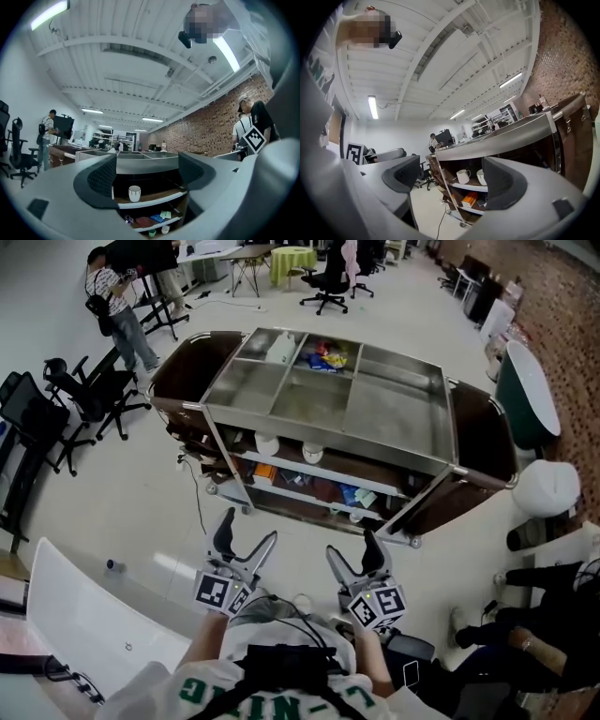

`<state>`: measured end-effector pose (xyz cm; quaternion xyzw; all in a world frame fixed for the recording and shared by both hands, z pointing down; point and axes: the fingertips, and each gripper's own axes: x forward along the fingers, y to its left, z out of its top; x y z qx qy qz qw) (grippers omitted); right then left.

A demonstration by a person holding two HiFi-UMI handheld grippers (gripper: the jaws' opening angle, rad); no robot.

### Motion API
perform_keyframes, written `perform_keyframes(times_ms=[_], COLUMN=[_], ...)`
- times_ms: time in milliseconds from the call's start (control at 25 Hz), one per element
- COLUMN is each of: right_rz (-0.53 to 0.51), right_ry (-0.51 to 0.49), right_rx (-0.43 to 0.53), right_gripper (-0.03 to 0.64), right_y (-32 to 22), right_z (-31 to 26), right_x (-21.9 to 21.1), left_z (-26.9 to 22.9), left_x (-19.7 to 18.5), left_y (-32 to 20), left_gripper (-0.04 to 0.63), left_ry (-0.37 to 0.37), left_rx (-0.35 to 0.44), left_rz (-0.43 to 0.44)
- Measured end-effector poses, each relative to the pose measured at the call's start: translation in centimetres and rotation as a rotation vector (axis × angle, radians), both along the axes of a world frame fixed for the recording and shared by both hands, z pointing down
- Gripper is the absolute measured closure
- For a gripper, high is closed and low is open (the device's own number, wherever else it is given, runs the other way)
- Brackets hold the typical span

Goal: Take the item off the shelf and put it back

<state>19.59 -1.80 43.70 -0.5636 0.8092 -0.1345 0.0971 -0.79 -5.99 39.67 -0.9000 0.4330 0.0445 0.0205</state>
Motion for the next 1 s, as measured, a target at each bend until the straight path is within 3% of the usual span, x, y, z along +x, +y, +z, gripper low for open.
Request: perform_keyframes(times_ms=[480,600,680,1000], right_rz=[0.035,0.048,0.054,0.069], right_ry=[0.141,0.236,0.294,0.292], right_rx=[-0.133,-0.156,-0.17,-0.289], right_gripper=[0.19,0.189,0.146,0.144], right_y=[-9.4,-12.9,-15.8,-28.6], right_z=[8.6,12.1,14.6,23.1], right_x=[-0.9,-1.1,-1.2,-1.3], left_z=[-0.4,0.1,0.3,2.6], left_x=[-3.6,-5.3,-6.3,-10.9], left_y=[-4.0,-4.6,-4.9,-5.1], left_gripper=[0.196,0.196,0.196,0.196], left_ry=[-0.031,-0.029,-0.008,-0.051], left_rx=[0.011,-0.025,-0.062,-0.143], left_rz=[-0.049,-0.086,-0.112,-0.211])
